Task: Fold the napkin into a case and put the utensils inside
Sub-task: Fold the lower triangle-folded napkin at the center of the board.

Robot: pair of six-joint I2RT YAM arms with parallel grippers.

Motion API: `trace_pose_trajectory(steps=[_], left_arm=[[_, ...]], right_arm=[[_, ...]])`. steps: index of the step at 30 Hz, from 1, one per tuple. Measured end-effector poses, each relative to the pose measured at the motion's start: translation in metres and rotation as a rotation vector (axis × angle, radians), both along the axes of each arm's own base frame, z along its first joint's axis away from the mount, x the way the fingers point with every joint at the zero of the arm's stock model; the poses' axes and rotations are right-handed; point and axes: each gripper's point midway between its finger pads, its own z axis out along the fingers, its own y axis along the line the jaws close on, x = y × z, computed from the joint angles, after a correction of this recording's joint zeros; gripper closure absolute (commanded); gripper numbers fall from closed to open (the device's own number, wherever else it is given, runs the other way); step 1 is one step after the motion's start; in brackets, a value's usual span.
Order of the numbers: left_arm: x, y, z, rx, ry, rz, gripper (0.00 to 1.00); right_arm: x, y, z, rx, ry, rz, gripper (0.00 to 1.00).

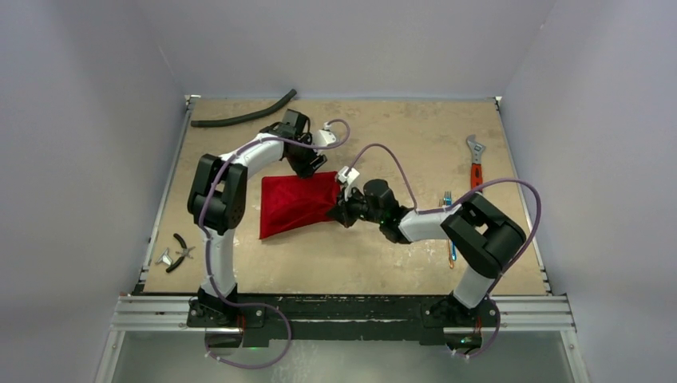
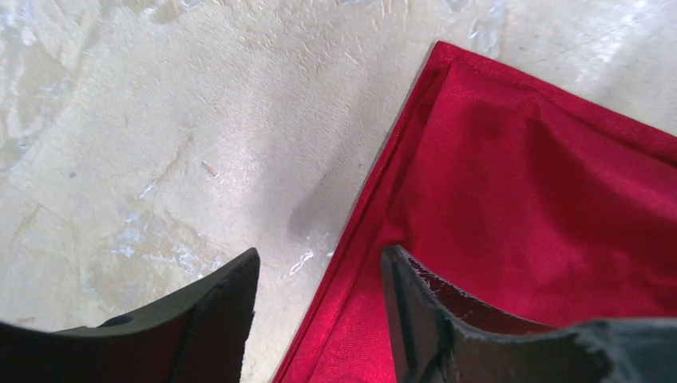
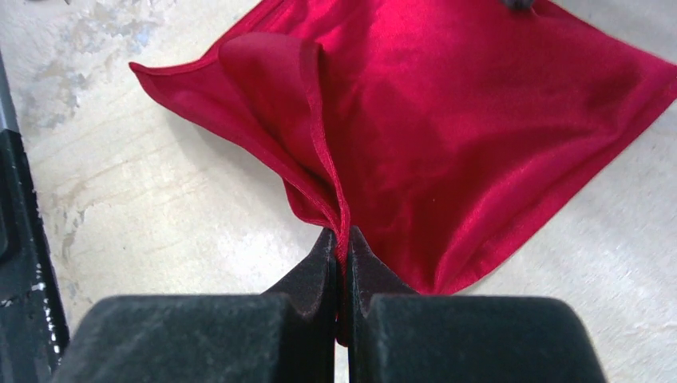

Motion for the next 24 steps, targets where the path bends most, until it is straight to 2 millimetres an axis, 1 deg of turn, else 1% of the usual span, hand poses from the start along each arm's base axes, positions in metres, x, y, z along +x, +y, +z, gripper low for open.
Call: trace_pose_trajectory(steps=[4, 6, 8, 9, 11, 12, 14, 15, 16, 21, 24], left_arm=[[-0.002, 0.003, -0.021, 0.021, 0.038, 0.004, 0.54], [0.0, 0.002, -0.02, 0.02, 0.033, -0.003, 0.58], [-0.001, 0.002, -0.021, 0.019, 0.036, -0.014, 0.6], [-0.001, 0.002, -0.021, 0.018, 0.038, -0.019, 0.61], [-0.002, 0.001, -0.021, 0.017, 0.041, -0.026, 0.63], [-0.003, 0.001, -0.021, 0.014, 0.044, -0.03, 0.64], [-0.004, 0.0, -0.021, 0.011, 0.048, -0.036, 0.64], [-0.005, 0.0, -0.021, 0.012, 0.05, -0.04, 0.63], [-0.005, 0.0, -0.021, 0.012, 0.051, -0.041, 0.6], [-0.003, 0.002, -0.02, 0.014, 0.043, -0.04, 0.39], [-0.001, 0.007, -0.014, 0.007, 0.044, -0.023, 0.32]], right_arm=[[0.015, 0.003, 0.013, -0.007, 0.021, 0.018, 1.0], [0.026, 0.002, 0.018, -0.009, 0.037, 0.012, 1.0], [0.037, 0.0, 0.018, -0.018, 0.061, 0.002, 1.0], [0.044, 0.0, 0.015, -0.024, 0.079, -0.001, 1.0], [0.057, 0.0, 0.005, -0.048, 0.127, -0.003, 1.0], [0.062, 0.0, -0.003, -0.065, 0.154, -0.008, 1.0], [0.066, -0.002, -0.02, -0.099, 0.213, -0.006, 1.0], [0.067, -0.004, -0.027, -0.114, 0.236, -0.01, 1.0], [0.065, -0.007, -0.037, -0.136, 0.264, -0.011, 1.0], [0.063, -0.007, -0.038, -0.141, 0.286, 0.011, 1.0], [0.062, -0.006, -0.038, -0.14, 0.287, 0.018, 1.0]])
